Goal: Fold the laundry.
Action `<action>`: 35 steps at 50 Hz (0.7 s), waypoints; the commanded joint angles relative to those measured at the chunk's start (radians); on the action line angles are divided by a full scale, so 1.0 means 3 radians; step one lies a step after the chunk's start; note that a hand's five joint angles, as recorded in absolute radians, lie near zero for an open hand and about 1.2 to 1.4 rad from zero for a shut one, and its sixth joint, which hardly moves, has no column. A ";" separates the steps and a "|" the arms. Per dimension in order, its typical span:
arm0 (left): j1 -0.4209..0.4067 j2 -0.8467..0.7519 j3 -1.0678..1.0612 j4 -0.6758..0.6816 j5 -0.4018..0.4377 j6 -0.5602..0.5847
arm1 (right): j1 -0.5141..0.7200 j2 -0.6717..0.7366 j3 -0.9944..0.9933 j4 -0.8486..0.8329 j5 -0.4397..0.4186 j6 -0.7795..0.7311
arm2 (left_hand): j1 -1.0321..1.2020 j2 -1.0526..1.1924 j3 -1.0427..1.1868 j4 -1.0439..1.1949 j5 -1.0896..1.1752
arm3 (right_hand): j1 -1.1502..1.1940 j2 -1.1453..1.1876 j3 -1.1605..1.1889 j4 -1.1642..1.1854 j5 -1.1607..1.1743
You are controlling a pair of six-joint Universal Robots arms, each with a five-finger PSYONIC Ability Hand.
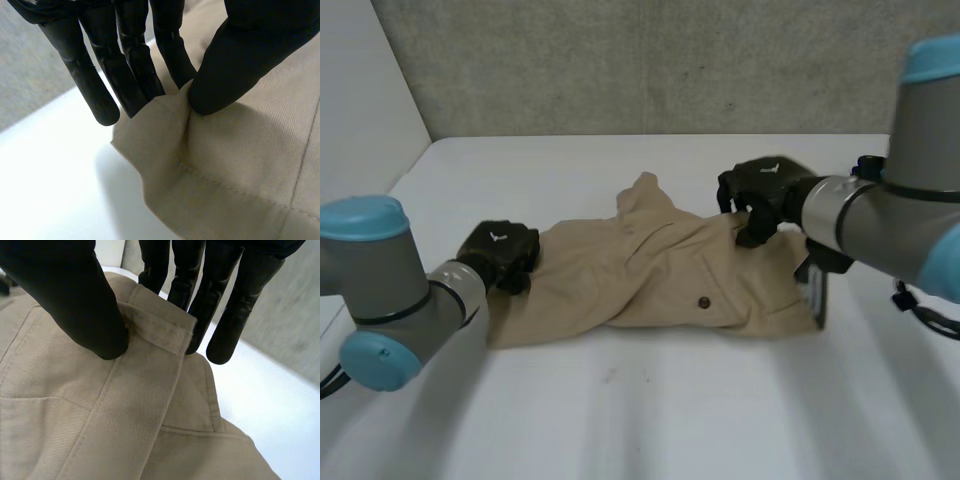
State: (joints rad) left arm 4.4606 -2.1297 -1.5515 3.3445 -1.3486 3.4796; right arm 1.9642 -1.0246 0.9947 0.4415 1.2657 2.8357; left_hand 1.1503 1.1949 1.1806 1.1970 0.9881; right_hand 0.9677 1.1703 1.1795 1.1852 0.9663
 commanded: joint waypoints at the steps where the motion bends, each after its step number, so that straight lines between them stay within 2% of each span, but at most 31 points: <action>1: 0.0006 0.0619 -0.0263 0.0014 0.0021 -0.0053 | -0.0023 -0.0705 0.0559 -0.0025 0.0066 -0.0937 | 0.0385 0.0236 0.0284 0.0229 0.0344 | 0.1428 0.0753 0.0722 0.0704 0.0852; 4: -0.0010 0.0748 -0.0355 0.0004 0.0021 -0.0129 | -0.0023 -0.0833 0.0682 -0.0035 0.0091 -0.1092 | -0.1629 -0.1778 -0.1730 -0.1785 -0.1670 | 0.1428 0.0753 0.0722 0.0704 0.0852; 5: -0.0030 0.0799 -0.0406 -0.0001 0.0021 -0.0196 | -0.0008 -0.0879 0.0749 -0.0045 0.0112 -0.1153 | -0.1916 -0.2065 -0.2017 -0.2072 -0.1957 | 0.1428 0.0753 0.0722 0.0704 0.0852; 11: -0.0199 0.0800 -0.0483 -0.0001 0.0026 -0.0411 | 0.0023 -0.0951 0.0918 -0.0101 0.0188 -0.1215 | -0.2300 -0.2449 -0.2401 -0.2456 -0.2341 | 0.1428 0.0753 0.0722 0.0704 0.0852; 19: -0.0280 0.0366 -0.0371 0.0004 0.0036 -0.0401 | 0.0013 -0.1089 0.1132 -0.0301 0.0199 -0.1215 | -0.2330 -0.2479 -0.2431 -0.2486 -0.2371 | 0.1428 0.0753 0.0722 0.0704 0.0852; 25: -0.0352 0.0232 -0.0376 -0.0012 0.0036 -0.0406 | -0.0028 -0.1089 0.1235 -0.0316 0.0219 -0.1215 | -0.2262 -0.2410 -0.2363 -0.2417 -0.2303 | 0.1428 0.0753 0.0722 0.0704 0.0852; 35: -0.0557 0.0216 -0.0397 -0.0012 0.0036 -0.0437 | -0.0033 -0.1074 0.1404 -0.0505 0.0270 -0.1205 | -0.1470 -0.1619 -0.1571 -0.1626 -0.1511 | 0.1428 0.0753 0.0722 0.0704 0.0852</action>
State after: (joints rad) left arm 4.3277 -2.0689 -1.6668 3.3408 -1.3367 3.3535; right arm 1.9535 -1.3498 1.3896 0.3317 1.3359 2.4727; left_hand 0.5091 0.5087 0.5063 0.5101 0.3387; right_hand 0.9933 1.1794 1.1826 1.1857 0.9663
